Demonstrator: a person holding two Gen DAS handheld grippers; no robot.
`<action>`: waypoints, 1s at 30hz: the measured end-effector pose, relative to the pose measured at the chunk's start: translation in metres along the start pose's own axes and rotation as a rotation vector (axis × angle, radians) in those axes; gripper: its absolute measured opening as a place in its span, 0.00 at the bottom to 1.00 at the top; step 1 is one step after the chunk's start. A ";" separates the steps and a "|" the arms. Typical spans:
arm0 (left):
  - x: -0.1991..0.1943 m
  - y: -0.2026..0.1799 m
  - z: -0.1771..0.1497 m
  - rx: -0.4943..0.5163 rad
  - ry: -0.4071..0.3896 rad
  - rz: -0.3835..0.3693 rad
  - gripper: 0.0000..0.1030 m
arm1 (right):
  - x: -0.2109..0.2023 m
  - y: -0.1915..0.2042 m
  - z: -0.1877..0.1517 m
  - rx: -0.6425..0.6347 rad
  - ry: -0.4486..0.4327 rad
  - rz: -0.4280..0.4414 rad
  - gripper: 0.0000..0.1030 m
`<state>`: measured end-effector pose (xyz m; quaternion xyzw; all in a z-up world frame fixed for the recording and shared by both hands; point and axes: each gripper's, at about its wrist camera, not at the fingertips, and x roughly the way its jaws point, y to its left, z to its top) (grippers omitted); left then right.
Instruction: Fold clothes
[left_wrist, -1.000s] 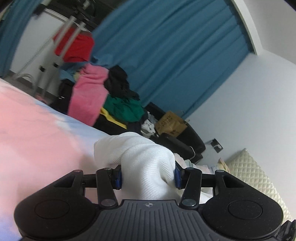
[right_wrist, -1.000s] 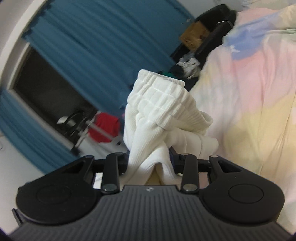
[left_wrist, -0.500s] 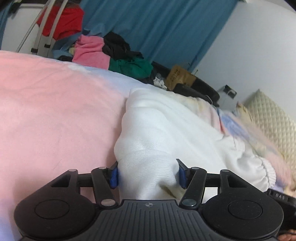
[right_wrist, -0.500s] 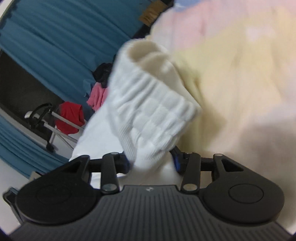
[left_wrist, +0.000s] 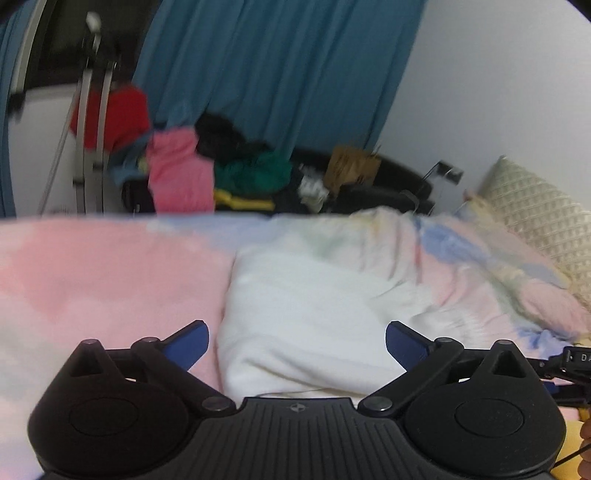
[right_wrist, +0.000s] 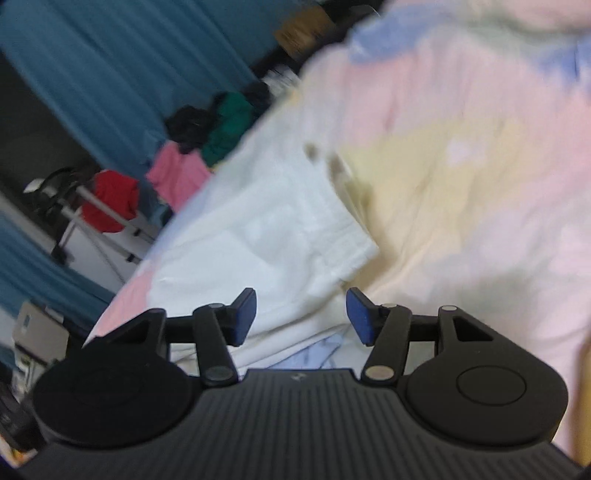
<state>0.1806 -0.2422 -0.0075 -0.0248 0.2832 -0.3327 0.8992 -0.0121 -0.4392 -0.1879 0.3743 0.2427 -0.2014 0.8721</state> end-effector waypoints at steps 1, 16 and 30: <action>-0.018 -0.010 0.004 0.014 -0.018 0.002 1.00 | -0.015 0.008 -0.001 -0.036 -0.015 0.009 0.56; -0.225 -0.114 -0.036 0.180 -0.157 0.083 1.00 | -0.177 0.083 -0.060 -0.396 -0.297 0.073 0.85; -0.250 -0.107 -0.107 0.191 -0.229 0.153 1.00 | -0.167 0.077 -0.139 -0.502 -0.379 0.041 0.85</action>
